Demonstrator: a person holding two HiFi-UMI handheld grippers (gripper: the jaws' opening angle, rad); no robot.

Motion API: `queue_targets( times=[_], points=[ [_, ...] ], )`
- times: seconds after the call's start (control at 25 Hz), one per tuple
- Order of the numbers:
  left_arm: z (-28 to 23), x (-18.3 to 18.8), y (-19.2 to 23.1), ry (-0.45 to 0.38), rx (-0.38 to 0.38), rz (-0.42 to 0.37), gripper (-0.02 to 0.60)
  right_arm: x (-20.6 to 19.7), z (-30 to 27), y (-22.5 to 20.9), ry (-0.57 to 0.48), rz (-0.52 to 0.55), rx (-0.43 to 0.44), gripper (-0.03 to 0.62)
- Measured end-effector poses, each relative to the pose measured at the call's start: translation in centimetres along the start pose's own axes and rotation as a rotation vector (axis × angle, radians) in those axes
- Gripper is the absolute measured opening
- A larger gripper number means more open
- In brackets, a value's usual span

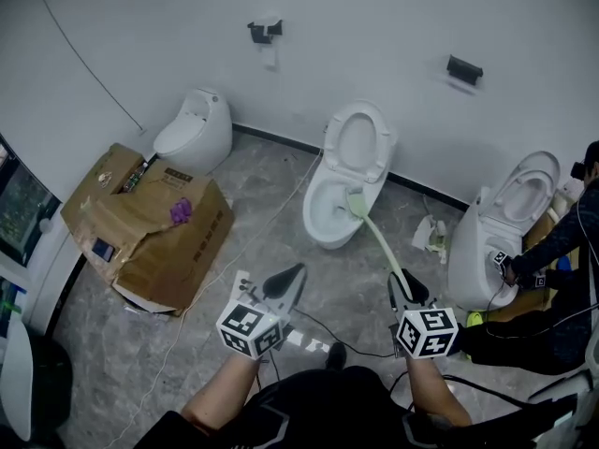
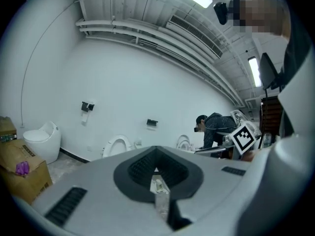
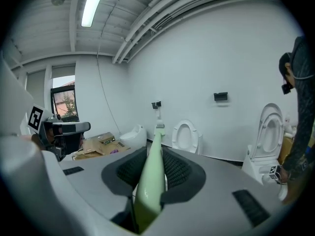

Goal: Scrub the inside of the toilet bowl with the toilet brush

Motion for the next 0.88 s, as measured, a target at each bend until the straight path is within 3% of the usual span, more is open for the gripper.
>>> queue_targets(
  times=[0.44, 0.88],
  points=[
    [-6.7, 0.8, 0.3, 0.042, 0.002, -0.017, 0.009, 1.4, -4.0, -5.0, -0.010, -0.014, 0.038, 0.106],
    [-9.5, 0.8, 2.3, 0.062, 0.002, -0.012, 0.008, 2.0, -7.6, -6.3, 0.007, -0.017, 0.044, 0.106]
  ],
)
Point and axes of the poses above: the fingertips, and each gripper's own axes: z backward along the fingers, y to its left, x out of its top, the point moved 4 cm from there along z, backward along the fingers, and after that the axes turned 8 degrees about -x, right-handed, at the moved point
